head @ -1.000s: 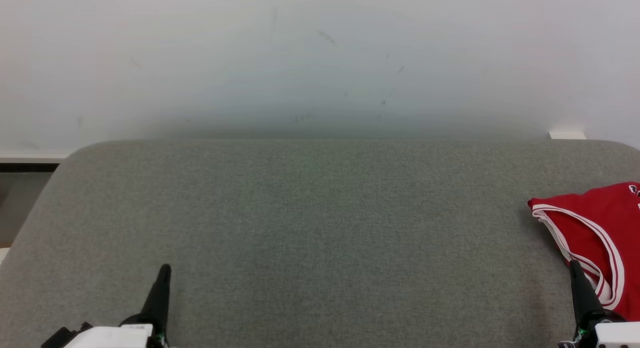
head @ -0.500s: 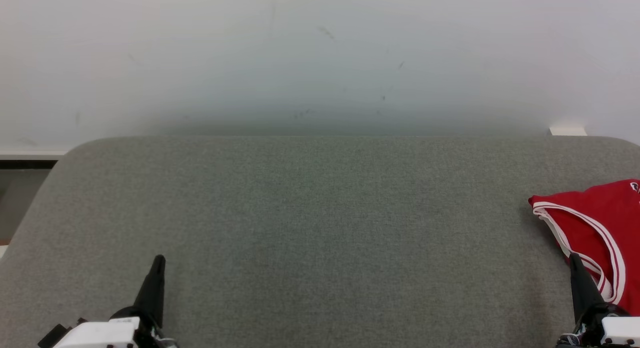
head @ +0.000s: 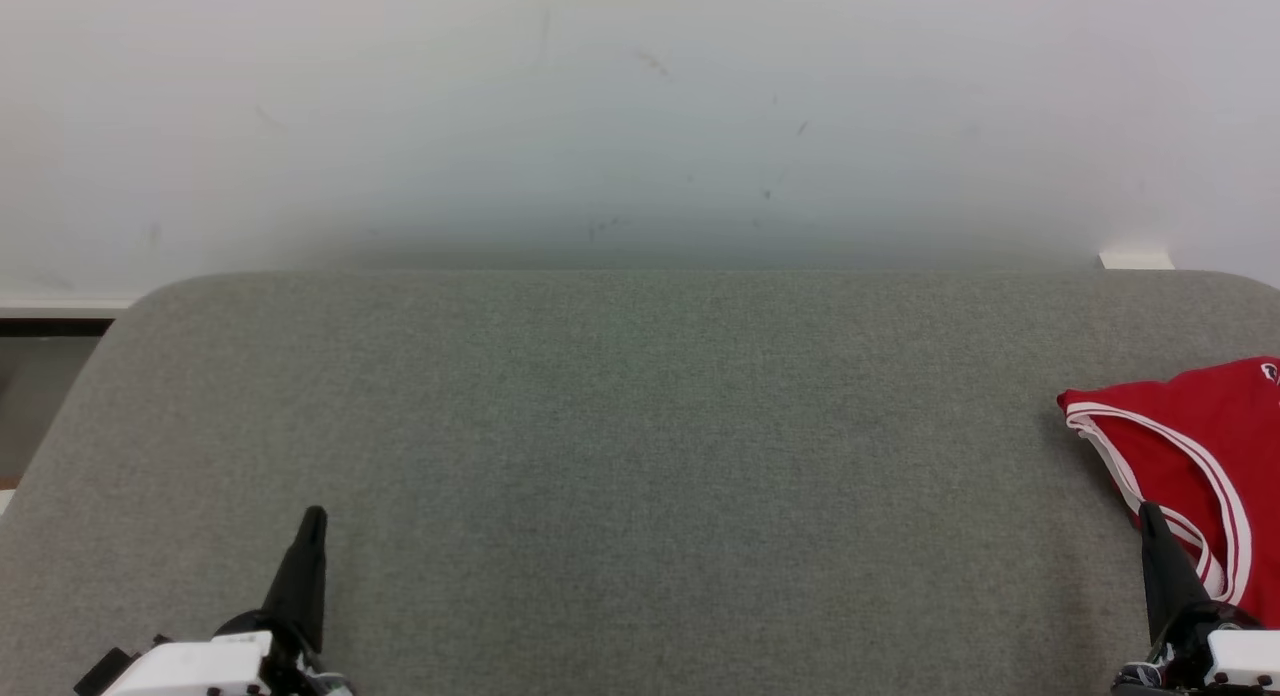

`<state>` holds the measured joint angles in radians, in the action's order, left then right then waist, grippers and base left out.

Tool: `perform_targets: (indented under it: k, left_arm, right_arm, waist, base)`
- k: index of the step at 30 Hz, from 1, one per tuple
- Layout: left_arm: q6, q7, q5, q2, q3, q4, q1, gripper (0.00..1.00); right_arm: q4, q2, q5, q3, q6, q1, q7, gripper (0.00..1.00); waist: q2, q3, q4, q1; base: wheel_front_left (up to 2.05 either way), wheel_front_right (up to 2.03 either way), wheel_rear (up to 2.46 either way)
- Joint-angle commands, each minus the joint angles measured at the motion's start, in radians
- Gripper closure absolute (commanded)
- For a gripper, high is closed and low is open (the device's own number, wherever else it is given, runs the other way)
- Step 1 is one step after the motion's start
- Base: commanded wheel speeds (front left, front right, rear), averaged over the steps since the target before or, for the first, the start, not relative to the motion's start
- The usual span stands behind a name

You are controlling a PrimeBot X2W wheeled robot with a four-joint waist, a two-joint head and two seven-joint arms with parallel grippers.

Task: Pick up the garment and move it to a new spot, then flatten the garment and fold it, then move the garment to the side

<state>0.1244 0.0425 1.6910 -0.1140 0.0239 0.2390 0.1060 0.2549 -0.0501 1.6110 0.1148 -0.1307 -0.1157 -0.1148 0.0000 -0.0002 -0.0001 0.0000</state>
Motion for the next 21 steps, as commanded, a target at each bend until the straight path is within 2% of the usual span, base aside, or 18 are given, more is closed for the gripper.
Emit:
perform_targets:
  k: [1,21]
  left_arm:
    - [0.007,0.002,-0.003,-0.006,0.005,0.001,0.009,1.0]
    - [0.006,0.006,-0.009,-0.001,0.009,0.001,0.01,1.0]
  right_arm:
    - [-0.005,0.0,0.001,0.004,0.0,-0.008,-0.005,1.0]
    - [-0.005,0.0,0.001,0.004,0.0,-0.008,-0.005,1.0]
  waist:
    - [0.0,0.0,0.0,0.0]
    - [0.0,0.0,0.0,0.0]
  base:
    - [0.0,0.0,0.0]
    - [0.0,0.0,0.0]
